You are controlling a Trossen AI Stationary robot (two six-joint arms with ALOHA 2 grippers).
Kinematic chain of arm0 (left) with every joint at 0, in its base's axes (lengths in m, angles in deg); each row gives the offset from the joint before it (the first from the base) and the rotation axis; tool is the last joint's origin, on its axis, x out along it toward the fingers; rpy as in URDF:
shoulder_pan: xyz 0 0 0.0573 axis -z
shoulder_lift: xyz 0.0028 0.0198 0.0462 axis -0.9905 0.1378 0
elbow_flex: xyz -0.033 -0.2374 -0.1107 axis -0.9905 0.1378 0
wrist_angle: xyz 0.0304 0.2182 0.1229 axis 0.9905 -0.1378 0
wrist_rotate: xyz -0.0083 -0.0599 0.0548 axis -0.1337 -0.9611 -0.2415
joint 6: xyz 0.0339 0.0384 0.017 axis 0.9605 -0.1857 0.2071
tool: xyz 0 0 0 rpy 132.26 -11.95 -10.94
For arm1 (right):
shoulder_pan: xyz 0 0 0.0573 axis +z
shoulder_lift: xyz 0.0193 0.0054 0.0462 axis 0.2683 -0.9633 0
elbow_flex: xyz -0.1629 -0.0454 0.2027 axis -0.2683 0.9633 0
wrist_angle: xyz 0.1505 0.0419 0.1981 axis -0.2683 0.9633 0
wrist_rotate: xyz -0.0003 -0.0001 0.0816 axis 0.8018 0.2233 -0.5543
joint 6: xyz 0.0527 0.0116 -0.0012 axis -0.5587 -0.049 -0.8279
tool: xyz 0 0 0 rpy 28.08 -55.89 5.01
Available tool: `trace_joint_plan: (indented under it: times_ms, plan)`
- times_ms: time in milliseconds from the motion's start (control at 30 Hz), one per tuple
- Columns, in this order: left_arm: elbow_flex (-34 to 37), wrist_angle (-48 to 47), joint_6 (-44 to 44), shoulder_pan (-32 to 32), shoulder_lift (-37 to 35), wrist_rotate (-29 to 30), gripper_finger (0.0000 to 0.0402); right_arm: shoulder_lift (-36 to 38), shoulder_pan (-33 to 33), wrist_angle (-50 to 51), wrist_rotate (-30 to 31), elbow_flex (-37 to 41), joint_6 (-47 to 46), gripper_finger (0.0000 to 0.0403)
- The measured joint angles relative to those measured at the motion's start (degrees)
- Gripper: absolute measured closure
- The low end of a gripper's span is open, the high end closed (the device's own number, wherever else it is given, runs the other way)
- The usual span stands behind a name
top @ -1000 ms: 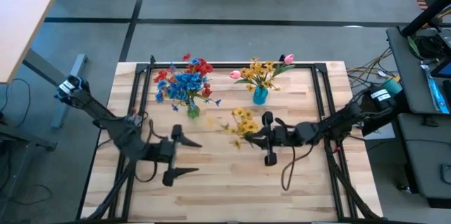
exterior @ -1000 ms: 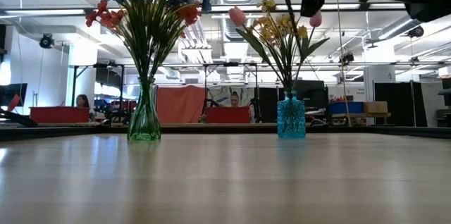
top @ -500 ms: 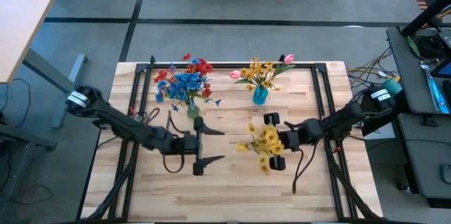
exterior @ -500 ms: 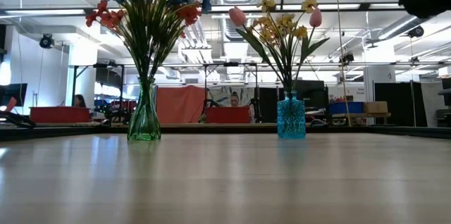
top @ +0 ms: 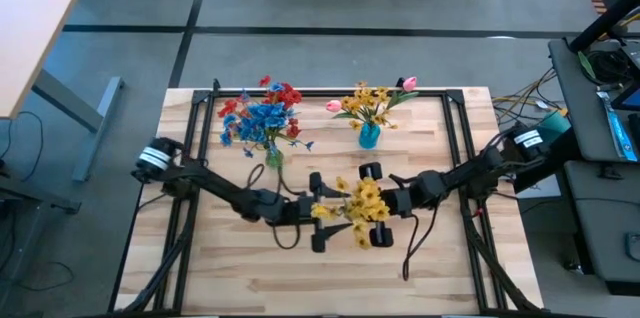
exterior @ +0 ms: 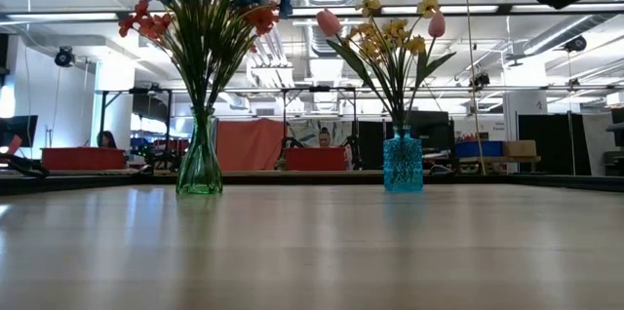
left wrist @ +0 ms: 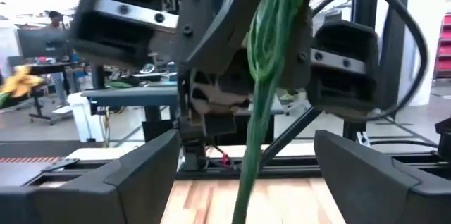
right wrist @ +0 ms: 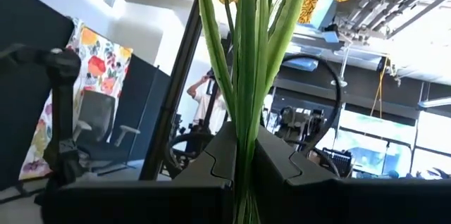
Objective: Sort flowers into vase by color
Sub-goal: Put the yellow flowers into the blue vase
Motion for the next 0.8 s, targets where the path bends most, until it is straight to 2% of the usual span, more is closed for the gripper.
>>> trace_joint_plan:
  times_ms: [133,267,367,433,533,667,767,800]
  plan:
    - [-3.6,-2.2,0.3,-0.7,1.9,-1.0,0.0092,-0.5,0.0,-0.3,0.2,-0.1,0.8,0.0385]
    - [-3.3,-4.0,1.1,-0.7,1.5,-0.1,0.0093,0.5,0.0,0.7,0.8,0.3,1.8,0.0385]
    - [-2.7,-4.0,2.4,-0.4,0.8,4.7,0.0095,0.6,0.0,1.0,1.2,0.4,2.3,0.0385]
    - [-2.5,-4.0,3.4,-0.3,0.5,7.9,0.0111,0.6,0.0,1.3,1.7,0.5,2.4,0.0385]
    - [-2.3,-4.5,3.9,-0.3,0.3,8.0,0.0163,0.6,0.0,1.2,2.1,0.5,2.9,0.0385]
    - [-2.3,-4.5,4.7,-0.3,0.2,5.1,0.0272,0.6,0.0,1.2,2.1,0.5,3.5,0.0385]
    - [-2.3,-5.4,4.8,-0.2,0.2,5.1,0.0364,0.6,0.0,1.4,2.2,0.5,3.7,0.0385]
    - [-2.3,-5.5,4.7,-0.1,0.1,5.1,0.0382,0.6,0.0,1.4,2.2,0.5,3.7,0.0385]
